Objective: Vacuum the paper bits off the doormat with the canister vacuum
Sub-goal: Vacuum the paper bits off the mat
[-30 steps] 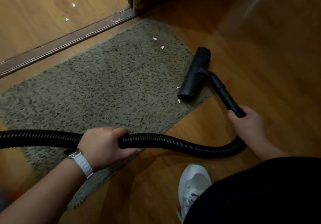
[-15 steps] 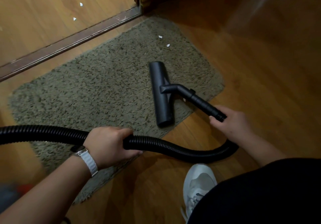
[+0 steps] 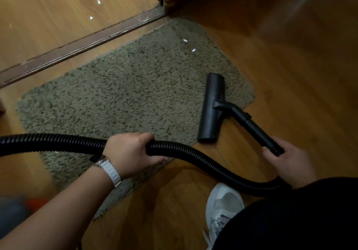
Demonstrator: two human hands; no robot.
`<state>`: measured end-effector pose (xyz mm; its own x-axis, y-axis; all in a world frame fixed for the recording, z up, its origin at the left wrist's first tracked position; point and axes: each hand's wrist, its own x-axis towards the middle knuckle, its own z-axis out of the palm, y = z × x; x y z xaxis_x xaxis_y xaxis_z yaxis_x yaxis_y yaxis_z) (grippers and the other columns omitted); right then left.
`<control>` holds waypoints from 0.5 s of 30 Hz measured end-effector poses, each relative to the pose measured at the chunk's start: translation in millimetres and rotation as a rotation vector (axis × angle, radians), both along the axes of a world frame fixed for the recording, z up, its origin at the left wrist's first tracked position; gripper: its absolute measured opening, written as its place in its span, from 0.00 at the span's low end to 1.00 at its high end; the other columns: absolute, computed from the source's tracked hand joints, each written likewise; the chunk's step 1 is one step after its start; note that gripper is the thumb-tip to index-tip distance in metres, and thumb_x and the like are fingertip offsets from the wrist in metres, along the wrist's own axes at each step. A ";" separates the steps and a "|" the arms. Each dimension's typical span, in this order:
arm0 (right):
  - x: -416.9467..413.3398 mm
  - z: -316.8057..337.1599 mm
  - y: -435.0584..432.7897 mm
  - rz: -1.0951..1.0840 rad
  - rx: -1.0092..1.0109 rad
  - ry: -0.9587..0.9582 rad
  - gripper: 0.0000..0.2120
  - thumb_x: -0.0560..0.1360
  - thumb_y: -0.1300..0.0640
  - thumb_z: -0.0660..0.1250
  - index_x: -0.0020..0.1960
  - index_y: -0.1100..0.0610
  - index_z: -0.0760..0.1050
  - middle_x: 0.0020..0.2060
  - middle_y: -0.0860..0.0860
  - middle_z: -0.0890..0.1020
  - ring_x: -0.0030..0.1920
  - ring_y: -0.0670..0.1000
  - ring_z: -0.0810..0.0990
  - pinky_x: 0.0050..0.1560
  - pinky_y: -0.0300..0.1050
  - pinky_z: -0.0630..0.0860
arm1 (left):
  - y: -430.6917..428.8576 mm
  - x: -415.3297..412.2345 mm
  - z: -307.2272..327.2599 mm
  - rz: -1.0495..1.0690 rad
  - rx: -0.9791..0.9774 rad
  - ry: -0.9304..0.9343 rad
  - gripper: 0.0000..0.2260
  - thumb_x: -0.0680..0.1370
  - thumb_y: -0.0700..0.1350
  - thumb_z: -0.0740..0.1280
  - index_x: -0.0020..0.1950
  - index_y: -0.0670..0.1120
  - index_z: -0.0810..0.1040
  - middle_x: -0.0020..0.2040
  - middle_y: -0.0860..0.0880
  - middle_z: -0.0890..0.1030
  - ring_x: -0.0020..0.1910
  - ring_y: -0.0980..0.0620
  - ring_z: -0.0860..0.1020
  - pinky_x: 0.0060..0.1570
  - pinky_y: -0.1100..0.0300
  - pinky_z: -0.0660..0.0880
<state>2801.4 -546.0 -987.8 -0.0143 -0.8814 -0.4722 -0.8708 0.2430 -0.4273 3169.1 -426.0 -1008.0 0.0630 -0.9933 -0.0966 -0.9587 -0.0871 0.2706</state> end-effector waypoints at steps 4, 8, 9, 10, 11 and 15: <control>13.5 2.4 -5.2 0.080 -0.009 -0.015 0.09 0.77 0.50 0.70 0.55 0.41 0.74 0.39 0.47 0.80 0.38 0.48 0.79 0.39 0.46 0.75 | 2.1 2.6 -3.6 -0.006 0.007 0.000 0.29 0.65 0.77 0.56 0.37 0.53 0.79 0.25 0.56 0.75 0.22 0.54 0.75 0.20 0.65 0.69; 34.6 4.9 -14.4 0.254 -0.030 -0.009 0.11 0.76 0.51 0.70 0.55 0.38 0.74 0.36 0.48 0.82 0.35 0.48 0.80 0.36 0.48 0.77 | 1.3 5.2 -3.0 -0.004 0.014 -0.007 0.29 0.65 0.77 0.56 0.37 0.53 0.80 0.24 0.56 0.74 0.21 0.54 0.75 0.20 0.66 0.69; 38.6 4.0 -17.0 0.275 -0.031 -0.007 0.12 0.76 0.50 0.70 0.56 0.37 0.74 0.36 0.47 0.82 0.34 0.47 0.80 0.34 0.47 0.76 | 0.9 5.9 -2.9 -0.001 0.019 -0.009 0.29 0.64 0.77 0.56 0.36 0.54 0.80 0.24 0.56 0.73 0.21 0.54 0.74 0.20 0.66 0.69; 41.7 3.0 -20.0 0.276 -0.033 -0.015 0.12 0.76 0.49 0.71 0.56 0.36 0.74 0.36 0.47 0.82 0.34 0.47 0.80 0.33 0.45 0.74 | 1.0 7.1 -3.4 0.002 0.028 -0.011 0.29 0.64 0.77 0.56 0.36 0.54 0.80 0.24 0.56 0.74 0.21 0.54 0.75 0.20 0.66 0.69; 42.4 0.5 -22.8 0.258 -0.037 -0.027 0.12 0.76 0.49 0.71 0.56 0.37 0.74 0.36 0.46 0.81 0.35 0.46 0.80 0.33 0.44 0.73 | 1.1 8.4 -4.0 0.002 0.035 -0.013 0.29 0.64 0.78 0.56 0.36 0.54 0.79 0.24 0.56 0.74 0.22 0.54 0.75 0.20 0.65 0.70; 37.8 -10.0 -33.2 0.100 -0.085 -0.079 0.08 0.78 0.50 0.69 0.55 0.40 0.76 0.38 0.49 0.81 0.36 0.50 0.79 0.34 0.44 0.72 | 1.0 11.8 -5.7 0.012 0.065 -0.018 0.31 0.64 0.79 0.54 0.38 0.54 0.80 0.26 0.56 0.76 0.24 0.55 0.76 0.22 0.63 0.73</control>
